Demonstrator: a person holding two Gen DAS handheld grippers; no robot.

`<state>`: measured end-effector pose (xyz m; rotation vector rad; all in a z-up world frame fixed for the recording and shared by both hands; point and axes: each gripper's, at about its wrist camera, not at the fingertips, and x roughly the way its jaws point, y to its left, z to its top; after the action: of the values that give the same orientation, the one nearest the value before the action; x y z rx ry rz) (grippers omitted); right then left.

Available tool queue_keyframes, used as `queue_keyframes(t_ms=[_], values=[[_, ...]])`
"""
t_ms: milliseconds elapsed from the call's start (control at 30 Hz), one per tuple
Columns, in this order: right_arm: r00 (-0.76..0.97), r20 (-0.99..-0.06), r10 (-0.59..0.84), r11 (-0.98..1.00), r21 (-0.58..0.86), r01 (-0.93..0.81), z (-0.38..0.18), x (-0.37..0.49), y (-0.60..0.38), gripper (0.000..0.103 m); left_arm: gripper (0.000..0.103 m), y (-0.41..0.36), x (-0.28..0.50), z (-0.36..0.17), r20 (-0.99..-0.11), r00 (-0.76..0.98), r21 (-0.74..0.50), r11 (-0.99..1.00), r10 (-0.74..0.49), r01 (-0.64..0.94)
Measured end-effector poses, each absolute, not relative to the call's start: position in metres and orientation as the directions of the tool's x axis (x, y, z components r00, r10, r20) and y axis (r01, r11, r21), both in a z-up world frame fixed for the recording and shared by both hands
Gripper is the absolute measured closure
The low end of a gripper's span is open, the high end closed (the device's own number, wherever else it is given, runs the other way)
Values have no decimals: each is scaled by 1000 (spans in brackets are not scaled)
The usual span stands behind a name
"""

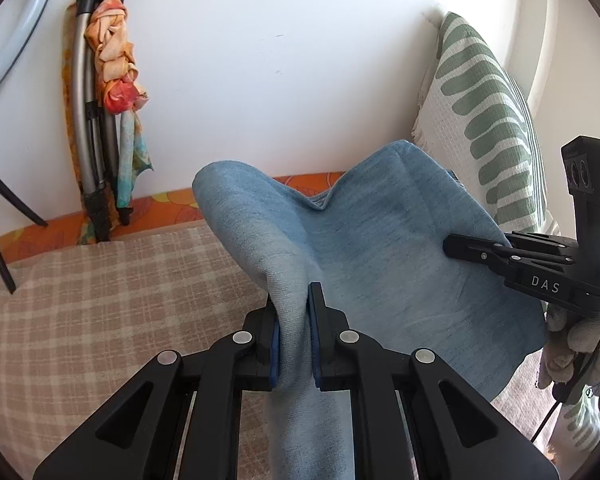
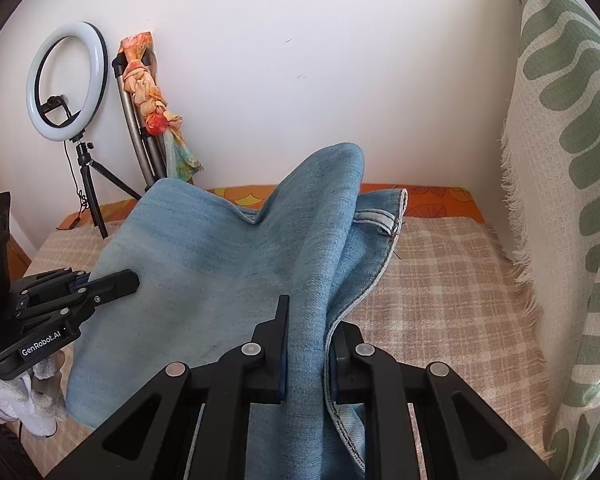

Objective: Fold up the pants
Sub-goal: 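Lift the stack edge with both tools and fold it over once more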

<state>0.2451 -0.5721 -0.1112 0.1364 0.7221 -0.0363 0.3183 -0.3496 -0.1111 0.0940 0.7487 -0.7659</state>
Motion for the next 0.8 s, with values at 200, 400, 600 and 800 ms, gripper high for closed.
queue_keyframes(t_ms=[200,400,600,800], values=[[771,-636,-42,993,60,104,-90,255,-585,90,93,-371,322,-99,-620,501,-178,730,-604,660],[776,-625,-77,990,46,135,-82,281,-605,91,93,-400,341,-97,-608,512,-184,735,-606,652],[772,-629,-91,987,45,153,-91,314,-624,91,93,-421,362,-109,-618,523,-173,751,-587,638],[758,-644,-102,985,40,166,-114,342,-636,91,93,-440,385,-132,-648,522,-156,768,-554,622]])
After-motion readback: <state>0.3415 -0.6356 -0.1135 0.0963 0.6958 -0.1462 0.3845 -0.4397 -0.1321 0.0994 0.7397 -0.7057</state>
